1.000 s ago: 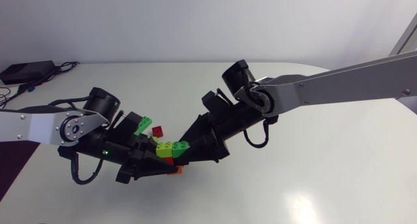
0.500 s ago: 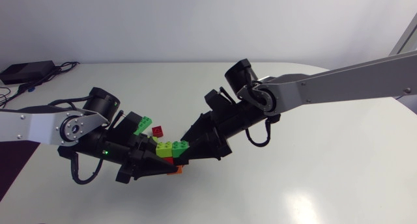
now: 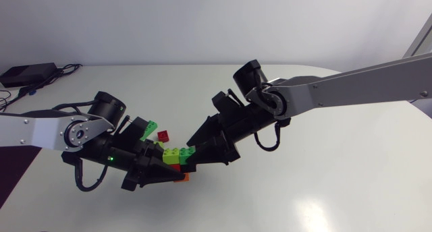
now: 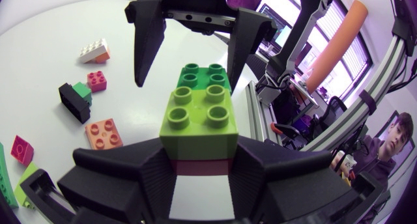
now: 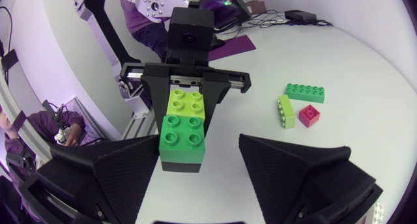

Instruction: Disassemble duplo

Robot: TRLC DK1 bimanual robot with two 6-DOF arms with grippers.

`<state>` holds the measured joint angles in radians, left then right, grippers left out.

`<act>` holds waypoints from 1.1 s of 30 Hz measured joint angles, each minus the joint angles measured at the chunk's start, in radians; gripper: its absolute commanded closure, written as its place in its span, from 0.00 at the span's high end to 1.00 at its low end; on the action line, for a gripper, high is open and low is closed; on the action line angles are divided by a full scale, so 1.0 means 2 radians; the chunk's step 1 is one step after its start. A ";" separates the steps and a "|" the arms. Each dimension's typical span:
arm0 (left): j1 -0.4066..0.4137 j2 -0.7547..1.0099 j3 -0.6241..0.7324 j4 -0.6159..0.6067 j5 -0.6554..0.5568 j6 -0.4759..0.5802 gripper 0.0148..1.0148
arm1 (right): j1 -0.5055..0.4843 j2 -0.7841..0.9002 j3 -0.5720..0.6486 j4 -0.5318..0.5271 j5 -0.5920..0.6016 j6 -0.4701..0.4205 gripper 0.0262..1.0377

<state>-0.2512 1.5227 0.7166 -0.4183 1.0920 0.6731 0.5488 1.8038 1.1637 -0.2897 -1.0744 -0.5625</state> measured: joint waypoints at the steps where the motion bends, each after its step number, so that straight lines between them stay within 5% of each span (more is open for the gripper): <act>1: 0.000 0.001 0.000 0.000 0.000 0.000 0.35 | 0.000 0.000 0.000 0.001 0.000 0.000 0.72; 11: 0.000 0.005 0.002 0.003 -0.010 0.000 0.35 | 0.000 -0.001 0.000 0.003 -0.009 0.005 0.19; 33: -0.001 0.005 0.002 0.003 -0.009 0.004 0.35 | -0.011 -0.003 0.002 0.029 0.024 0.022 0.18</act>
<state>-0.2527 1.5330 0.7204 -0.4126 1.0748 0.6811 0.5274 1.7977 1.1679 -0.2325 -1.0271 -0.5190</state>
